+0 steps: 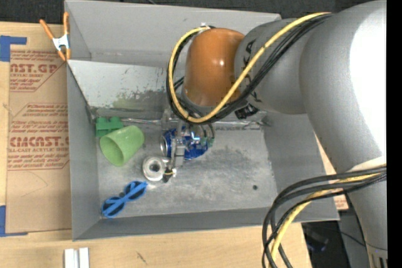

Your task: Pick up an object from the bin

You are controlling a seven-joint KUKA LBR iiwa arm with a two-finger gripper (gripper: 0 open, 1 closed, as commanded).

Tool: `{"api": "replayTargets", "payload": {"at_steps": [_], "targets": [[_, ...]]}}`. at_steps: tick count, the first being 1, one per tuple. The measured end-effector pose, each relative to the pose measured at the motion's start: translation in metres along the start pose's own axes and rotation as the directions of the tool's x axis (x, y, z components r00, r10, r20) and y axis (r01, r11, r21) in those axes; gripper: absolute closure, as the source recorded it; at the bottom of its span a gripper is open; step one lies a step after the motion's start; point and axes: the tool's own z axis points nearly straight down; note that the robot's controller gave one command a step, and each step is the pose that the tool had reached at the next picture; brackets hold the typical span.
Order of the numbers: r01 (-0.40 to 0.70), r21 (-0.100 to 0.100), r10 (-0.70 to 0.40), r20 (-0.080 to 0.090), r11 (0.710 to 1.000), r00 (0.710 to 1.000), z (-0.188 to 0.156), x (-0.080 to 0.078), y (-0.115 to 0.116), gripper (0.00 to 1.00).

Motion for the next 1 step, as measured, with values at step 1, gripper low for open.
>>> {"api": "replayTargets", "payload": {"at_steps": [1], "targets": [[-0.180, 0.002, 0.180, -0.003, 0.984, 0.984, -0.0071, 0.0095, -0.0204, 0.00]]}}
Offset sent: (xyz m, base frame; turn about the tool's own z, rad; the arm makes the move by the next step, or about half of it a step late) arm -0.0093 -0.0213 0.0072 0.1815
